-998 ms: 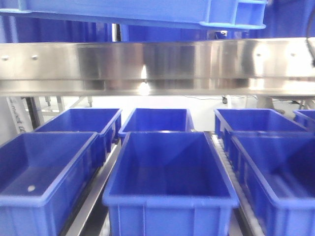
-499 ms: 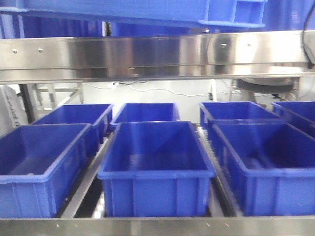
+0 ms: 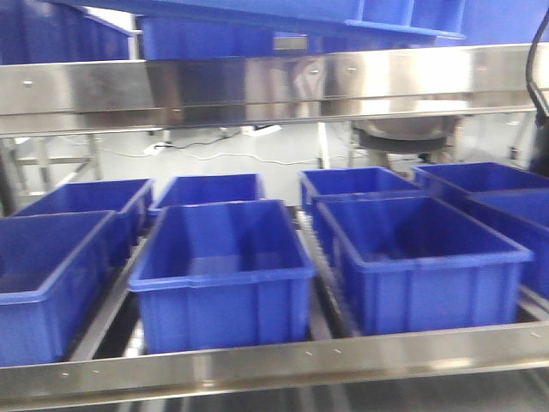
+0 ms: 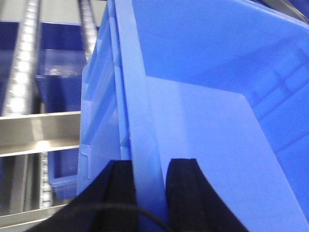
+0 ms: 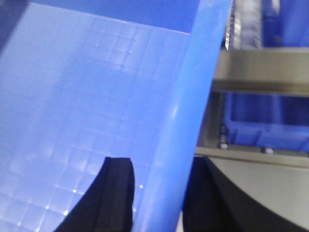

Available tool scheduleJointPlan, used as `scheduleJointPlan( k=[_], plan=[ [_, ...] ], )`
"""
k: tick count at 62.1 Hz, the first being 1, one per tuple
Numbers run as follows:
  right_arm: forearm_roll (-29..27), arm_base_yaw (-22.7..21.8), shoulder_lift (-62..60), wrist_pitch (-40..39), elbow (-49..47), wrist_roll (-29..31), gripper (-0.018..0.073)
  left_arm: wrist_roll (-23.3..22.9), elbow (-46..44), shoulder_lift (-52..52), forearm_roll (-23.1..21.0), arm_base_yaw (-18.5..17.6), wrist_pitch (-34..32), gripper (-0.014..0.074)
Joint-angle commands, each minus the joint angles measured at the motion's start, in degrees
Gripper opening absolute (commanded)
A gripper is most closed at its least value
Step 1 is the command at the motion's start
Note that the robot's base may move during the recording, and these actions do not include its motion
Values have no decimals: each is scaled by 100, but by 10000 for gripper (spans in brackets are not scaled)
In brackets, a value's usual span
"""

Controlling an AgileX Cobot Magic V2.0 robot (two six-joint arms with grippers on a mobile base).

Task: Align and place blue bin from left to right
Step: 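Drive the base back and turn away from the rack holding the bin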

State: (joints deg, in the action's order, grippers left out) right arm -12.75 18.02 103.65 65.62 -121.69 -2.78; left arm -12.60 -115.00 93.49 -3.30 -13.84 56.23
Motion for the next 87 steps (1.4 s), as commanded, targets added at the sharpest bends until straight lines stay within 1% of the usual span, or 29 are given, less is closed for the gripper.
scheduleJointPlan(
  k=[1,87],
  plan=[
    [-587,104,-80,-659,-99,-182,-64,57,-124,-156,-1028,-183,-517,12],
    [-587,104,-80,-659,-99,-182,-64,57,-124,-156,-1028,-183,-517,12]
  ],
)
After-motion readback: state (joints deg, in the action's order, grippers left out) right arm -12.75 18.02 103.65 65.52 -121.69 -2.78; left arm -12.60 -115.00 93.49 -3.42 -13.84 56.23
